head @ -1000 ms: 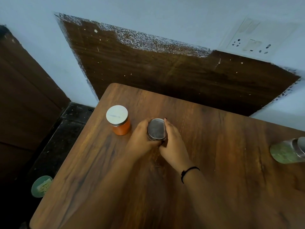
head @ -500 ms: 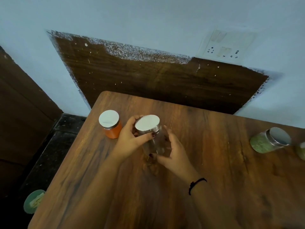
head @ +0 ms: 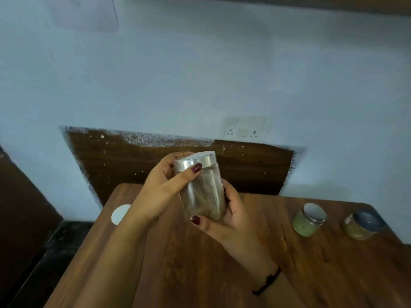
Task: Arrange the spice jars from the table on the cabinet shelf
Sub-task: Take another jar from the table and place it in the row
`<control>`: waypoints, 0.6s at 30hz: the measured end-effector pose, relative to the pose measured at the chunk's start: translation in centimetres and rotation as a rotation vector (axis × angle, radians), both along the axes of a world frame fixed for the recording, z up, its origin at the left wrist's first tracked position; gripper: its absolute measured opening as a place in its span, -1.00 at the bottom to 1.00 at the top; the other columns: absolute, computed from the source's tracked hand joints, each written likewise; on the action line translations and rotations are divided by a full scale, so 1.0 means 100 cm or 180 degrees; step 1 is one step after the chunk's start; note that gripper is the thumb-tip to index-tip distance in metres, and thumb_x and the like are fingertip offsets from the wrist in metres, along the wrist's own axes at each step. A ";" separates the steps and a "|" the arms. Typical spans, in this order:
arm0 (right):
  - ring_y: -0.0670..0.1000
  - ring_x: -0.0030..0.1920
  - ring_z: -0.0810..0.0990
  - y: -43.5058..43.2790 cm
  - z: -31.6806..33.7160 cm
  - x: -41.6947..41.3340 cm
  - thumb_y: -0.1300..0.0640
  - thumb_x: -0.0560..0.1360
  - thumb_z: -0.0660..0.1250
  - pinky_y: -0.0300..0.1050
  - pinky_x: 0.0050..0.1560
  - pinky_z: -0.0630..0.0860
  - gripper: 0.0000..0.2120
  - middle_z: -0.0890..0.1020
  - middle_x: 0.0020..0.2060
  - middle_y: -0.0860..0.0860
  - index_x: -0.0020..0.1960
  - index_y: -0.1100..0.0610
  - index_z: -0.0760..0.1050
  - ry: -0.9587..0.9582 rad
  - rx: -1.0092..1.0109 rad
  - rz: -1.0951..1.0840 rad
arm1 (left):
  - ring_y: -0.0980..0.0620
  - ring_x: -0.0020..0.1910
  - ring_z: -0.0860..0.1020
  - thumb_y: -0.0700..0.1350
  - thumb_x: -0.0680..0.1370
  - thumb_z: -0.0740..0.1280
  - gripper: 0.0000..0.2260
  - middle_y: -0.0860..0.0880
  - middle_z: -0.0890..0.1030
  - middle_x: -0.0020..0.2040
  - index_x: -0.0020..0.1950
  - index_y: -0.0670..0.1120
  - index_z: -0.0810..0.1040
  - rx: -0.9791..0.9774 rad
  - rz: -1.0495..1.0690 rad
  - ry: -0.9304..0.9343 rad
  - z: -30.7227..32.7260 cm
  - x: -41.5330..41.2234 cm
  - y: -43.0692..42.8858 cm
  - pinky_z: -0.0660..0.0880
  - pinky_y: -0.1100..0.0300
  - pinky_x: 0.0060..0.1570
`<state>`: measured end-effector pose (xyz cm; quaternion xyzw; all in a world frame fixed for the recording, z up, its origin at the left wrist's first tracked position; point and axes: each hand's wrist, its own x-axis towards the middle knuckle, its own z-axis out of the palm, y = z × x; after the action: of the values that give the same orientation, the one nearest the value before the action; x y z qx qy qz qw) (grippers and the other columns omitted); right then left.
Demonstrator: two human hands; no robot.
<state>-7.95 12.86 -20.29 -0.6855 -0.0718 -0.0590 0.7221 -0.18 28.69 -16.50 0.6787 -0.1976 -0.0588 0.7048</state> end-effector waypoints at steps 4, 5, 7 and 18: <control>0.03 0.26 0.58 -0.018 0.040 -0.016 0.23 0.31 0.56 -0.12 0.11 0.58 -0.27 0.59 0.24 -0.01 0.40 0.04 0.33 -0.0256 0.0352 -0.0049 | 0.00 0.15 0.65 0.19 0.51 0.31 -0.56 -0.02 0.68 0.14 0.29 -0.02 0.53 -0.0097 -0.0111 -0.0227 0.044 -0.019 -0.019 0.59 0.12 0.04; 0.04 0.25 0.59 -0.022 0.050 -0.020 0.19 0.31 0.57 -0.13 0.10 0.58 -0.27 0.60 0.24 0.01 0.40 0.06 0.33 -0.0328 0.0443 -0.0035 | -0.03 0.17 0.64 0.23 0.54 0.26 -0.55 -0.04 0.67 0.16 0.30 -0.02 0.54 -0.0131 -0.0139 -0.0283 0.052 -0.024 -0.024 0.57 0.04 0.12; 0.03 0.22 0.61 -0.028 0.066 -0.029 0.06 0.28 0.58 -0.16 0.08 0.59 -0.28 0.62 0.21 0.01 0.37 0.06 0.37 -0.0444 0.0632 0.0000 | -0.09 0.21 0.62 0.30 0.58 0.15 -0.49 -0.09 0.66 0.19 0.29 -0.04 0.56 -0.0301 -0.0202 -0.0278 0.064 -0.035 -0.036 0.54 -0.04 0.19; 0.09 0.07 0.66 -0.051 0.106 -0.057 -0.04 0.07 0.69 -0.04 0.03 0.63 -0.03 0.66 0.07 0.15 0.34 0.21 0.35 -0.0521 0.1963 0.0282 | -0.24 0.34 0.51 0.48 0.26 0.39 -0.06 -0.28 0.54 0.33 0.41 -0.16 0.48 -0.1360 -0.1133 0.0451 0.080 -0.077 -0.098 0.39 -0.19 0.37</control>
<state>-13.65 7.76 -9.66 -0.4235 -0.1382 -0.1016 0.8895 -7.88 18.85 -8.50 0.4637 -0.2718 -0.1860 0.8225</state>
